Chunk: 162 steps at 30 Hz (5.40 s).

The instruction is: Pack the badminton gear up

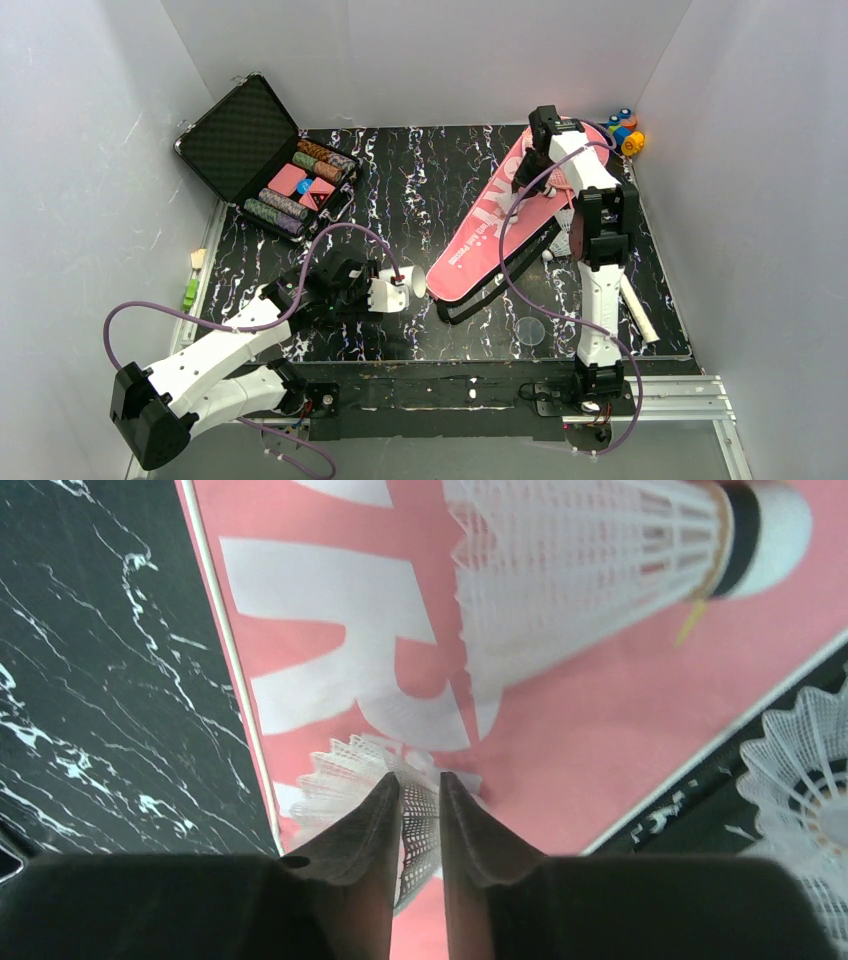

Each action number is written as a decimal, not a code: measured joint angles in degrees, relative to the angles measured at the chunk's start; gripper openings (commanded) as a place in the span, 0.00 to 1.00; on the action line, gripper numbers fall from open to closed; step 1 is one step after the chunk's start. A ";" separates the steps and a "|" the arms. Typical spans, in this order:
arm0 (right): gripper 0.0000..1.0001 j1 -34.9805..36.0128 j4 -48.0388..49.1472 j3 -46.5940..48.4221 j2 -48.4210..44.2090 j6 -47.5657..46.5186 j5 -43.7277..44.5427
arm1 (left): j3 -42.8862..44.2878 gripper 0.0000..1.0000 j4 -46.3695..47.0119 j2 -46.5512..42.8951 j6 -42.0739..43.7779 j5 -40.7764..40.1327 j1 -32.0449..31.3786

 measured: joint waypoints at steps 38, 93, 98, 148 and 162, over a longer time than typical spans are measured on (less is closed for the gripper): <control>0.01 15.69 39.06 -65.81 -75.47 17.22 -16.11 | 10.71 0.48 2.71 8.96 -22.03 7.37 -0.48; 0.86 31.87 35.34 -55.93 -64.32 12.02 -15.13 | 13.27 0.47 -1.09 4.13 -19.37 12.24 -0.68; 0.87 20.48 31.63 -51.52 -68.63 9.92 -16.17 | 9.99 0.47 -0.92 2.08 -17.90 11.82 -0.68; 0.66 5.73 2.97 2.58 -1.57 -10.12 34.01 | 4.87 0.48 -2.01 -1.77 -14.19 10.03 -0.70; 0.41 5.68 3.50 1.68 0.09 -11.39 35.17 | 4.83 0.48 -2.01 -2.43 -14.23 9.68 -0.70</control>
